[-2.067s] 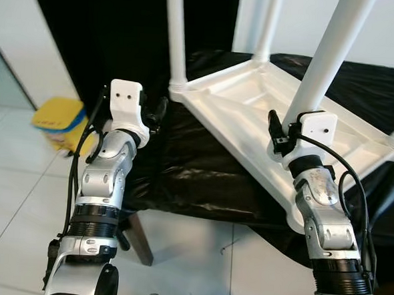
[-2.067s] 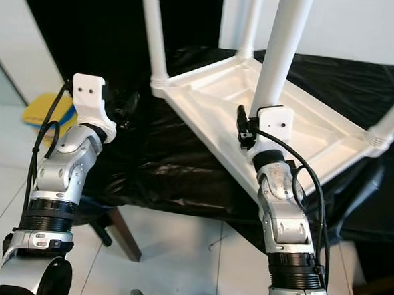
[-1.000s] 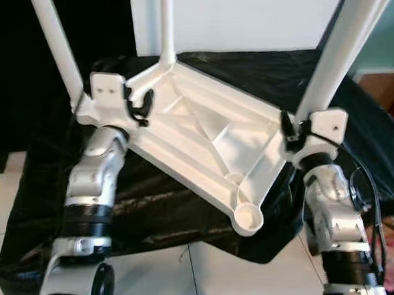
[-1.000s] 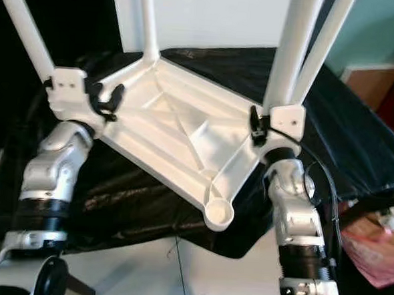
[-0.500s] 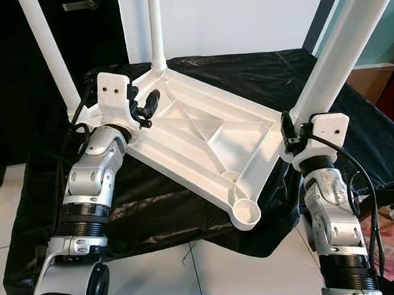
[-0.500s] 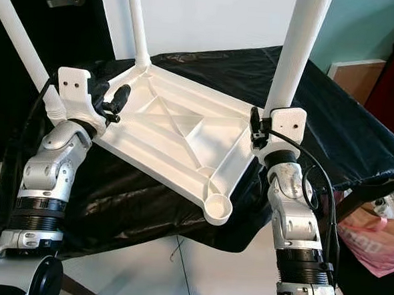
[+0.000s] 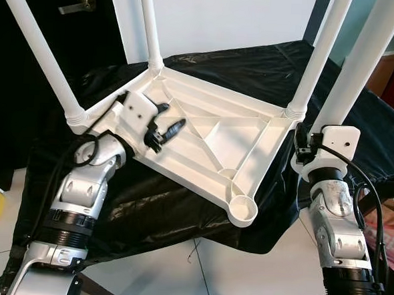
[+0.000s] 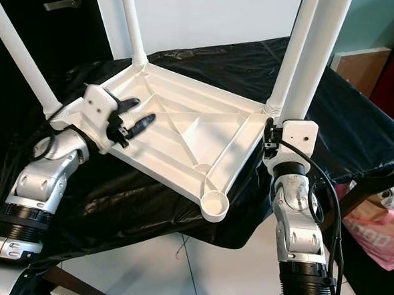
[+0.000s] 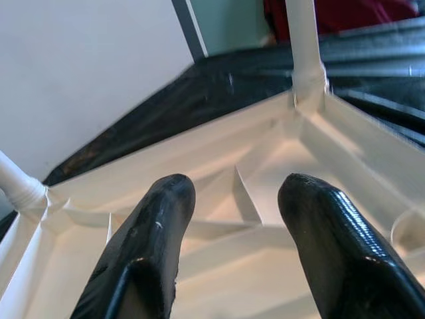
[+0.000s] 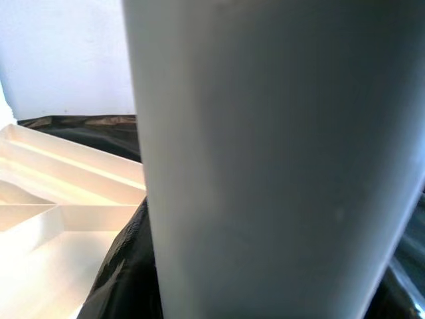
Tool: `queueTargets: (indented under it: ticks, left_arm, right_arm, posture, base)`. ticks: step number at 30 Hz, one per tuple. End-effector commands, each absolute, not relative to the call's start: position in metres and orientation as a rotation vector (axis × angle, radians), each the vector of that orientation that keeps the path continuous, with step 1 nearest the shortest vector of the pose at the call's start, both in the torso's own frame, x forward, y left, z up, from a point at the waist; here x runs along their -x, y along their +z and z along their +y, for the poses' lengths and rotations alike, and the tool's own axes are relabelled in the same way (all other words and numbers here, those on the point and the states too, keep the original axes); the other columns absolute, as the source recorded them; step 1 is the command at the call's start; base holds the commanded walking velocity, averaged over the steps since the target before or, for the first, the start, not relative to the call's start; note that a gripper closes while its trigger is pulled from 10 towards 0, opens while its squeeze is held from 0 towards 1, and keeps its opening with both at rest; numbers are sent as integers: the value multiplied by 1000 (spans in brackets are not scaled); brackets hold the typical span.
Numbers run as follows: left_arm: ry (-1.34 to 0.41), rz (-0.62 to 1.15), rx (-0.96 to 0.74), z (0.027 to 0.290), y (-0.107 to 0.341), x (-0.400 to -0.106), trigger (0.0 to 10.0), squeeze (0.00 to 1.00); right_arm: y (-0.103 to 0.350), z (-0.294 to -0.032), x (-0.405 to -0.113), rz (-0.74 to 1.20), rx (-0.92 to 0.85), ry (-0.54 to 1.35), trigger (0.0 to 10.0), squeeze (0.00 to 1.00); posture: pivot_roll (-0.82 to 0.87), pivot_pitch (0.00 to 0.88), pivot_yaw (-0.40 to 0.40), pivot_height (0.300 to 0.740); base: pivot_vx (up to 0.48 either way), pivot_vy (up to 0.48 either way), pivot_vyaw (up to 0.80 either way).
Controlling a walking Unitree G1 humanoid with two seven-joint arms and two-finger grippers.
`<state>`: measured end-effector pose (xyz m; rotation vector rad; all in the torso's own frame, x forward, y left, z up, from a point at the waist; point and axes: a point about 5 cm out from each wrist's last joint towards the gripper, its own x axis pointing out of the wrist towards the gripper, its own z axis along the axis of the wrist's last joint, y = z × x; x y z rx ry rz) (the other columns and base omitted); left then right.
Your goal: Building children table
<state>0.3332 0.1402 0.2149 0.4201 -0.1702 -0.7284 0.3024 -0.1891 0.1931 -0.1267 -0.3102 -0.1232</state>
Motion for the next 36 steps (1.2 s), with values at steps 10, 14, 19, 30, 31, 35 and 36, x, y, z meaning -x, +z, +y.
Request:
queueTargets:
  ticks: [10, 14, 19, 30, 31, 35, 36]
  left_arm:
    - [-896, -16, -725, 139, 182, -332, 10000, 0]
    - [-990, 49, -754, 137, 173, -329, 10000, 0]
    - [-1076, 93, -746, 133, 167, -324, 10000, 0]
    - [-1167, 186, -842, 128, 151, -323, 10000, 0]
    - [-1167, 186, -842, 128, 151, -323, 10000, 0]
    - [-1184, 180, -834, 118, 147, -321, 10000, 0]
    - [-1184, 180, -834, 118, 147, -321, 10000, 0]
  right_arm:
    - [198, -197, -296, -319, 146, -172, 10000, 0]
    - [197, -201, -294, -311, 166, -192, 10000, 0]
    - [197, -203, -293, -310, 174, -204, 10000, 0]
    - [199, -208, -289, -306, 186, -231, 10000, 0]
    - [199, -208, -289, -306, 186, -231, 10000, 0]
    - [199, -209, -288, -306, 191, -240, 10000, 0]
    - [199, -209, -288, -306, 191, -240, 10000, 0]
  posture:
    - [-221, 81, 78, 740]
    - [-226, 84, 80, 740]
    - [-232, 86, 86, 740]
    - [-251, 101, 100, 740]
    - [-251, 101, 100, 740]
    - [-256, 104, 101, 740]
    - [-256, 104, 101, 740]
  base:
    - [0, 0, 0]
    - [0, 0, 0]
    - [0, 0, 0]
    - [0, 0, 0]
    - [0, 0, 0]
    - [0, 0, 0]
    - [0, 0, 0]
